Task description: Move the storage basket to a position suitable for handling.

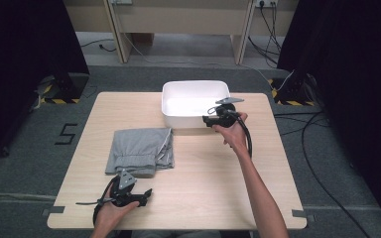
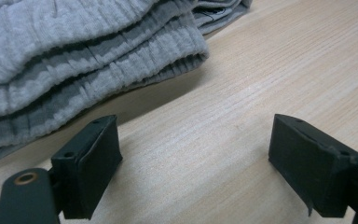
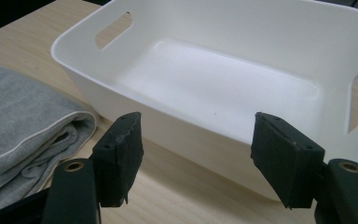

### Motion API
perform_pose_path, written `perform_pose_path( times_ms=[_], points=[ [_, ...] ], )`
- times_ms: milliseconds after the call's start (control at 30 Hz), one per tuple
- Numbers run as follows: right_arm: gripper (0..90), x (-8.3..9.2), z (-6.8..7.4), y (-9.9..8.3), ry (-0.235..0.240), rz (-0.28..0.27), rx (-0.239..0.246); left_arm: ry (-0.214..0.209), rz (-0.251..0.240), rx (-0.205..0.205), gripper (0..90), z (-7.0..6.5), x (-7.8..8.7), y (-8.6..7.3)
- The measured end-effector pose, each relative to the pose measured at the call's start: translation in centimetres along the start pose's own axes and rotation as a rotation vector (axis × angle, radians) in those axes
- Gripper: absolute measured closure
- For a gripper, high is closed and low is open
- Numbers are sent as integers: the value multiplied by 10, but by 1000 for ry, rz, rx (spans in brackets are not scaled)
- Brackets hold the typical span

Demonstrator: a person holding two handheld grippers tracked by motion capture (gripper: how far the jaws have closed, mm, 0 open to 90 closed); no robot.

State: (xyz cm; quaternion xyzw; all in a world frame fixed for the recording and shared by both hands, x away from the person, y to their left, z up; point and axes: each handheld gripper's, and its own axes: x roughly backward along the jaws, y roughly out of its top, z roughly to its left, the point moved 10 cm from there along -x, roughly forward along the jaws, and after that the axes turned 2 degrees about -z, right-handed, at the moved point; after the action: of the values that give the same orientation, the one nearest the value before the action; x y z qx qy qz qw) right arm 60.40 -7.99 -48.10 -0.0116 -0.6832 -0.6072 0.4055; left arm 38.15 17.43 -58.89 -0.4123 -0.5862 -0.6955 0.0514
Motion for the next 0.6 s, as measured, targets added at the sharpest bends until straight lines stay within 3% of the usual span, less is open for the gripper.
perform_pose_path(
  times_ms=[200, 467, 600],
  points=[
    [347, -9, -8, -1, -8, -6, -26, 0, -1, 0, 154, 0, 0, 0],
    [346, -12, -12, 6, -17, -22, -9, 0, 1, -1, 153, 0, 0, 0],
    [347, -16, -12, 3, -29, 2, -4, 0, 1, -1, 153, 0, 0, 0]
  ],
)
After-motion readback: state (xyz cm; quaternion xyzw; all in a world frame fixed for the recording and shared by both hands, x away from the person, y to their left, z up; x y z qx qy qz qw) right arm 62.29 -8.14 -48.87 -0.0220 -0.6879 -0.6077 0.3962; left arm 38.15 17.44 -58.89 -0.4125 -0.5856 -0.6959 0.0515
